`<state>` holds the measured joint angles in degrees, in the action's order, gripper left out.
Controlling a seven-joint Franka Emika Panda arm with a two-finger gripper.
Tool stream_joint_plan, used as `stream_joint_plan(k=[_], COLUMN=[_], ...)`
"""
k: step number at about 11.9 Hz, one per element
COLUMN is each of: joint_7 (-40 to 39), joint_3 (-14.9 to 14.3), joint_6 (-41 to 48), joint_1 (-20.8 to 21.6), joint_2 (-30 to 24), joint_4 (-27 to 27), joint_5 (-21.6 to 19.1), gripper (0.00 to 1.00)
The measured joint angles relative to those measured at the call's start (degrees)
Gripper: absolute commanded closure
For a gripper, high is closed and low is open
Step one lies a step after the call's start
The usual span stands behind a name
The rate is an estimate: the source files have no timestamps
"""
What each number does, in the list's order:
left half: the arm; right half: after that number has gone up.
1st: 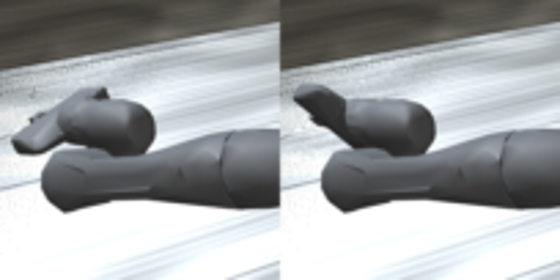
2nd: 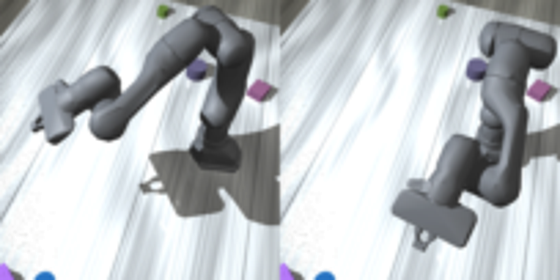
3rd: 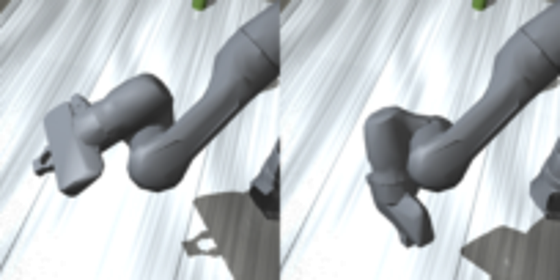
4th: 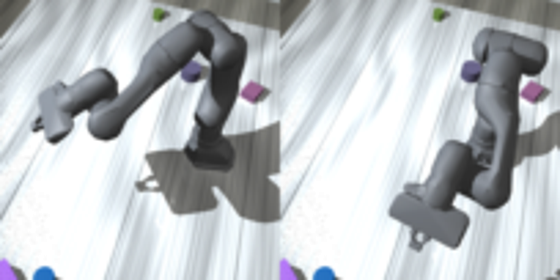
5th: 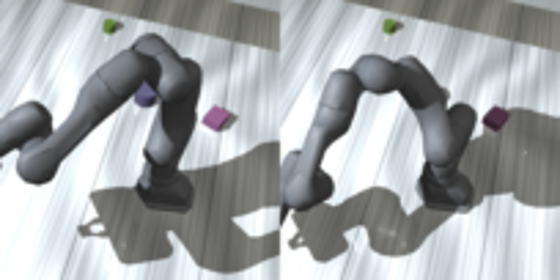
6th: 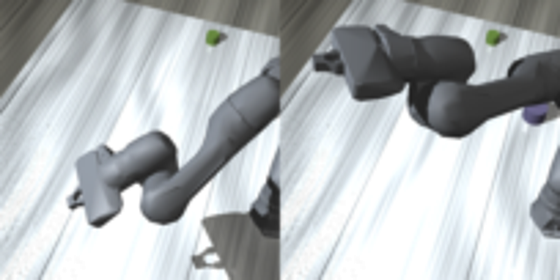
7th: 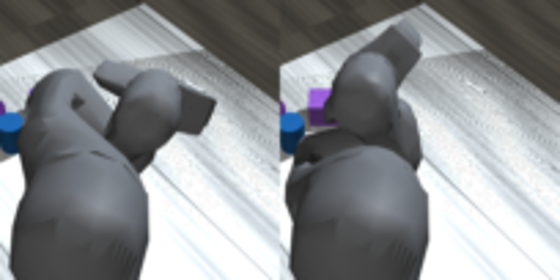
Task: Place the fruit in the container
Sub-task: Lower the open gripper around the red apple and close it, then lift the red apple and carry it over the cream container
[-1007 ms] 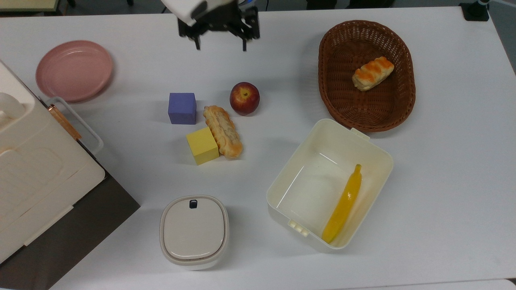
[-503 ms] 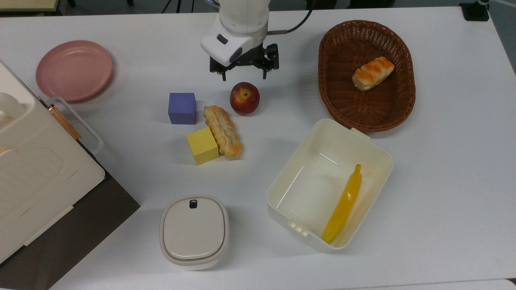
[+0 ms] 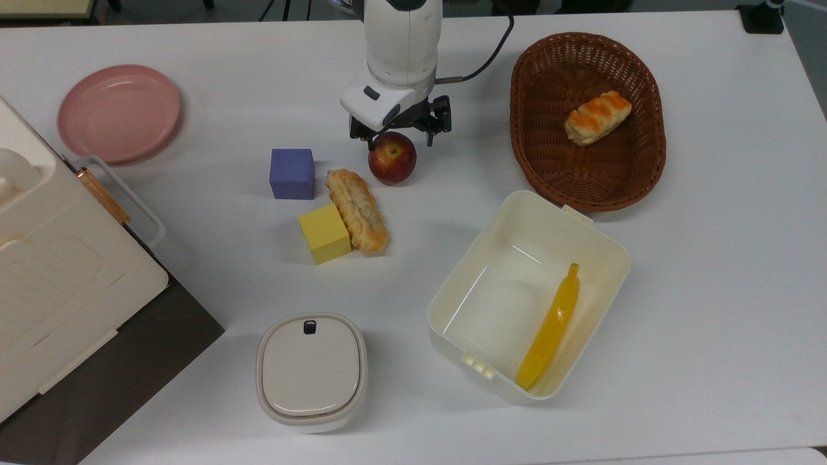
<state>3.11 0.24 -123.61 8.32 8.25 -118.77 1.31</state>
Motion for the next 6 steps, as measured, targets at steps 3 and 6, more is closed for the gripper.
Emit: stream_joint_plan(k=[3,6], joint_7=[0.0,0.0], joint_3=[-0.1,-0.1], joint_6=[-0.3,-0.4], joint_1=[0.0,0.0], joint_2=[1.2,2.0], joint_4=[0.0,0.0], joint_5=[0.0,0.0], gripper=[0.00,0.16])
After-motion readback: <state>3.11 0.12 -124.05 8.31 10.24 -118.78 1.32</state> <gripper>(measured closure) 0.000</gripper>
